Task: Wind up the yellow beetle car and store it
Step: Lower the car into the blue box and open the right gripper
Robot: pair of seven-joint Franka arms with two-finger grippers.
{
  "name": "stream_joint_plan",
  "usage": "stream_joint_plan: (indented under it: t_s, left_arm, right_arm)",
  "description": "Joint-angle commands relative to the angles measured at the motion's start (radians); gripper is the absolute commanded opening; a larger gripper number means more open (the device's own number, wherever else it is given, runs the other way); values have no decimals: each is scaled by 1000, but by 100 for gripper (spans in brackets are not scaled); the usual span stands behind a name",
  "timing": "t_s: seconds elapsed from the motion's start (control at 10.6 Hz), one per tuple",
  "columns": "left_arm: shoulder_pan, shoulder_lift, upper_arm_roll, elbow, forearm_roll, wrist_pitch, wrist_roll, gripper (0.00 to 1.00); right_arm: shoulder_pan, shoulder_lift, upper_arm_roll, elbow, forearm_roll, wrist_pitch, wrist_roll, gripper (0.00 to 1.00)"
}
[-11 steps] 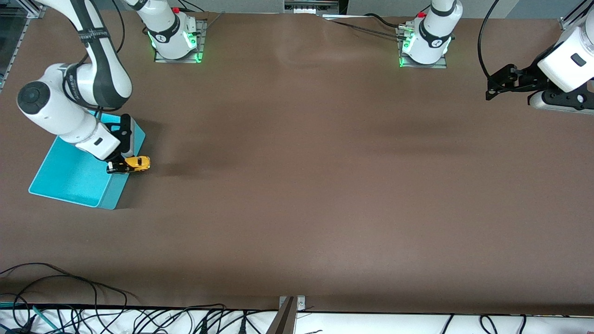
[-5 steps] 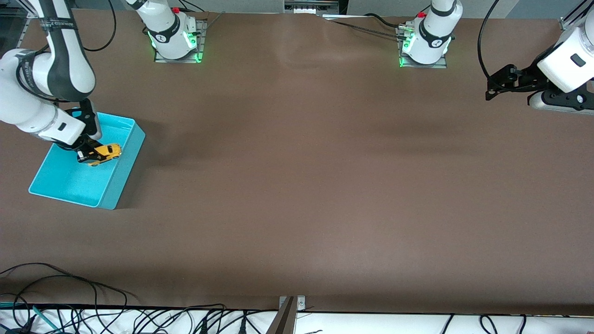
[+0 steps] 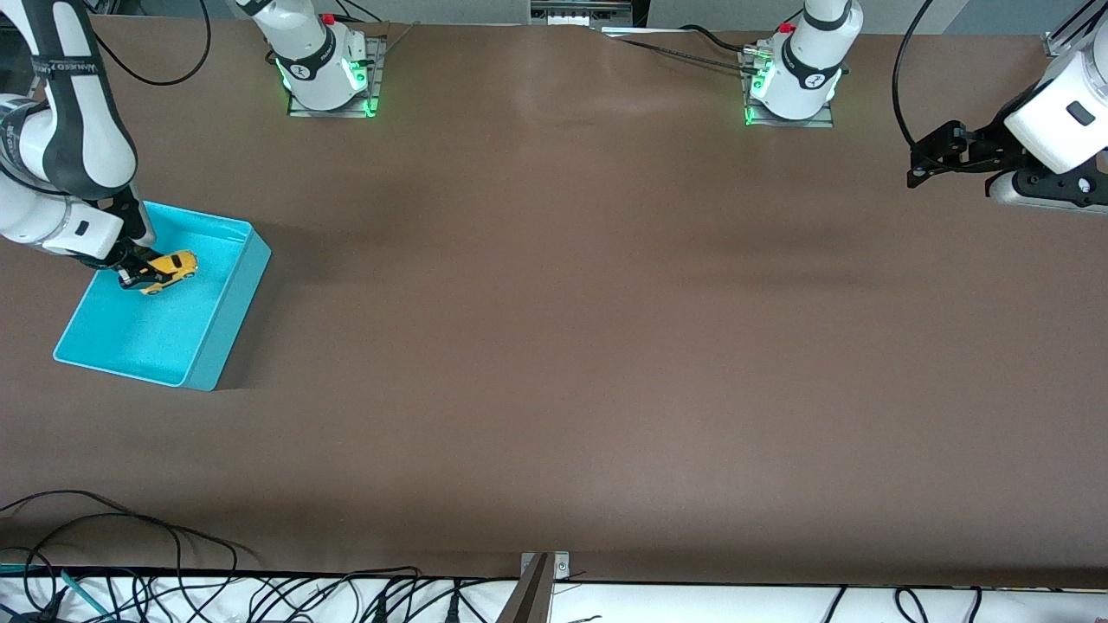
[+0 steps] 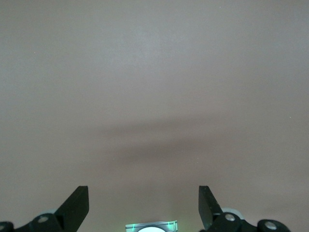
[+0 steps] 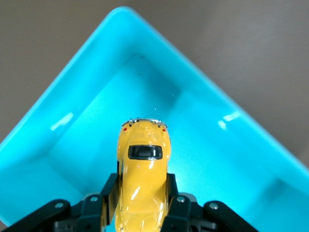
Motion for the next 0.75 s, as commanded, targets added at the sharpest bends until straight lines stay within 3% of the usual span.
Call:
stream_joint_plan:
  t_s: [0.0, 0.19, 0.38, 0.66]
  left_arm:
    - [-1, 13, -2, 29, 5, -14, -10, 100]
    - [0, 13, -1, 29, 6, -14, -8, 100]
    - [2, 13, -1, 29, 6, -14, -8, 100]
    - [2, 13, 1, 29, 6, -14, -8, 100]
  right_arm:
    - [-66, -54, 22, -91, -18, 14, -81, 0]
    - [-107, -57, 21, -145, -18, 62, -143, 0]
    - [-149, -19, 21, -211, -14, 206, -209, 0]
    - [-187, 57, 21, -211, -12, 271, -233, 0]
